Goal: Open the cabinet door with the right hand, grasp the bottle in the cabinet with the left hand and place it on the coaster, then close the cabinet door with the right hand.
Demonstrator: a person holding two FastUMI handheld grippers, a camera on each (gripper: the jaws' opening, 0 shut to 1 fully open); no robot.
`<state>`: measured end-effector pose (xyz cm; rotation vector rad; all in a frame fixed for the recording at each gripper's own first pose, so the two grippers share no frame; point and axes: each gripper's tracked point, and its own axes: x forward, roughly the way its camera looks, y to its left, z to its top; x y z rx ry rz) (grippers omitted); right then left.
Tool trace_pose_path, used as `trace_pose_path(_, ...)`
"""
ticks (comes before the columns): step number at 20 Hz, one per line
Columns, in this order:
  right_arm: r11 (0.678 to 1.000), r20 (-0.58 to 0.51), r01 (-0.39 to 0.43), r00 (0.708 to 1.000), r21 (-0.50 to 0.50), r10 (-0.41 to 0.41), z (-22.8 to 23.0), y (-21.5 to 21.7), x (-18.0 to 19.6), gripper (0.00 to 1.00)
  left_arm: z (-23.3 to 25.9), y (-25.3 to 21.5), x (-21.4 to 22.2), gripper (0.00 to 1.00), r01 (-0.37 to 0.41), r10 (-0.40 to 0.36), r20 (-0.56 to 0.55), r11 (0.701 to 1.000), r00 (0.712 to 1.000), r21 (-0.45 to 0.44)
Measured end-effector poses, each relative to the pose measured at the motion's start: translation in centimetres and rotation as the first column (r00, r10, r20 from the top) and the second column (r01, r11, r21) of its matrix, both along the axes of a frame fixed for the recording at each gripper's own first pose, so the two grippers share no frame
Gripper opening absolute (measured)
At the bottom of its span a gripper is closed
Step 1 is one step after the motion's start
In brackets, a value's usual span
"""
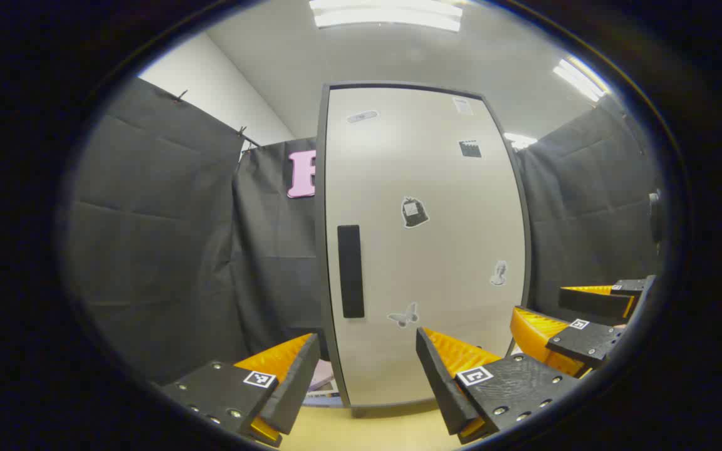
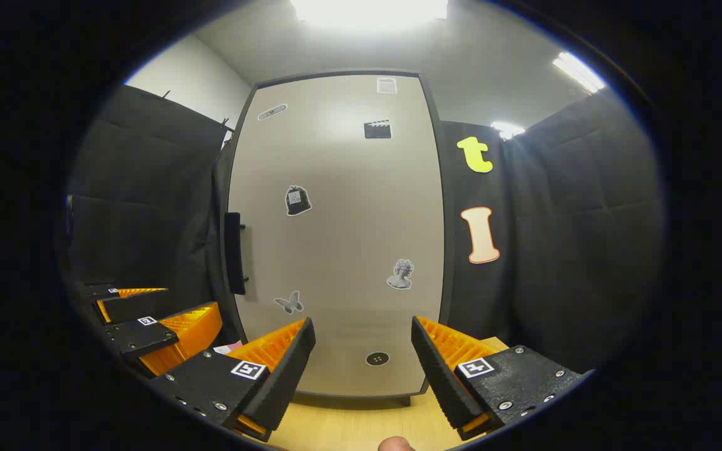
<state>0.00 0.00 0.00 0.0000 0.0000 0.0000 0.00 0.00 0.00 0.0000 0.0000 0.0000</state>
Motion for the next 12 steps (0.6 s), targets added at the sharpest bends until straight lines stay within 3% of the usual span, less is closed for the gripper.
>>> trace_pose_path(1, 1.0, 0.006, 0.001, 1.0, -0.001, -0.001, 0.3, 0.0, 0.0, 0.94, 0.1, 0.1, 0.0, 0.82, 0.0, 0.0, 0.003, 1.0, 1.0, -0.003)
trace_pose_path(2, 1.0, 0.012, -0.005, 1.0, -0.007, 0.005, 0.4, 0.1, 0.0, 0.94, 0.1, 0.2, -0.2, 0.88, -0.005, 0.005, 0.003, 1.0, 1.0, -0.002)
trace_pose_path(6, 1.0, 0.021, -0.003, 1.0, -0.029, 0.003, 0.8, 0.1, -0.2, 0.94, 0.1, 0.4, -0.3, 0.88, -0.01, 0.01, 0.001, 1.0, 1.0, 0.0)
trace_pose_path(12, 1.0, 0.046, -0.021, 0.999, 0.016, 0.02, 1.6, 0.5, -0.7, 0.95, 0.2, 0.3, -0.5, 0.88, 0.002, -0.002, 0.01, 1.0, 1.0, -0.011)
